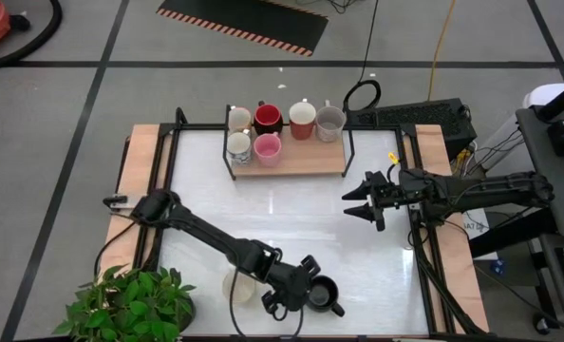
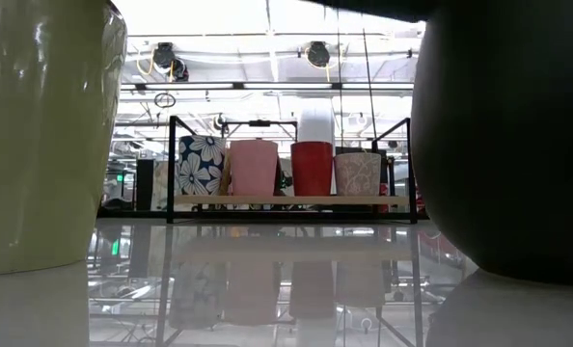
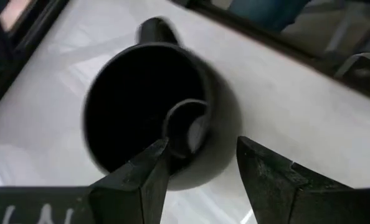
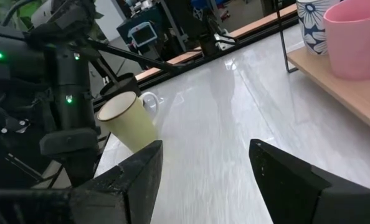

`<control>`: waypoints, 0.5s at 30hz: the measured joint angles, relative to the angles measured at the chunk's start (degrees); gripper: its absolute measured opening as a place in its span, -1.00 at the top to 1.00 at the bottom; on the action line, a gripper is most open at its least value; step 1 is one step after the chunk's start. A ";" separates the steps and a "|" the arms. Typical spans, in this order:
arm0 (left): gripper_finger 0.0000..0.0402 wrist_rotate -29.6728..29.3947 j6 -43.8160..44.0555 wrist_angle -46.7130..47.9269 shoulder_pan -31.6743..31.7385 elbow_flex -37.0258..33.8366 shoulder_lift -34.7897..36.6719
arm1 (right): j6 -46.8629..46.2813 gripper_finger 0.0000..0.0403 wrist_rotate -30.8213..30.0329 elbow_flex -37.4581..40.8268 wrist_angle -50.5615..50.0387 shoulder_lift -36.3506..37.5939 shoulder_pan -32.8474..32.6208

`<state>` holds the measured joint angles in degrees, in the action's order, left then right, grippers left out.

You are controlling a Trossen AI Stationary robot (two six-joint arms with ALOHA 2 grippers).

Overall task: Place coffee mugs
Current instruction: Put the black mug on the shelf

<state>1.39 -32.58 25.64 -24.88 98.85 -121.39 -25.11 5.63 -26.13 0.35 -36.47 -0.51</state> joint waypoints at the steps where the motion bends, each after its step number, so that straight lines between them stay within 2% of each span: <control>1: 0.06 -1.14 -0.04 -0.57 0.00 0.00 -0.18 | 0.12 -0.15 0.00 0.00 0.07 0.00 0.00; 8: 0.10 -2.90 -2.70 -2.62 0.40 0.00 -0.38 | 0.26 -0.15 -0.02 0.00 0.25 0.00 0.02; 15: 0.50 -1.93 -1.02 0.61 2.22 0.15 -0.95 | 0.08 -0.15 -0.04 0.00 0.45 0.00 0.02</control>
<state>-0.54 -33.60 26.25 -22.66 99.00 -122.34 -25.02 5.58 -26.13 0.80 -36.47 -0.49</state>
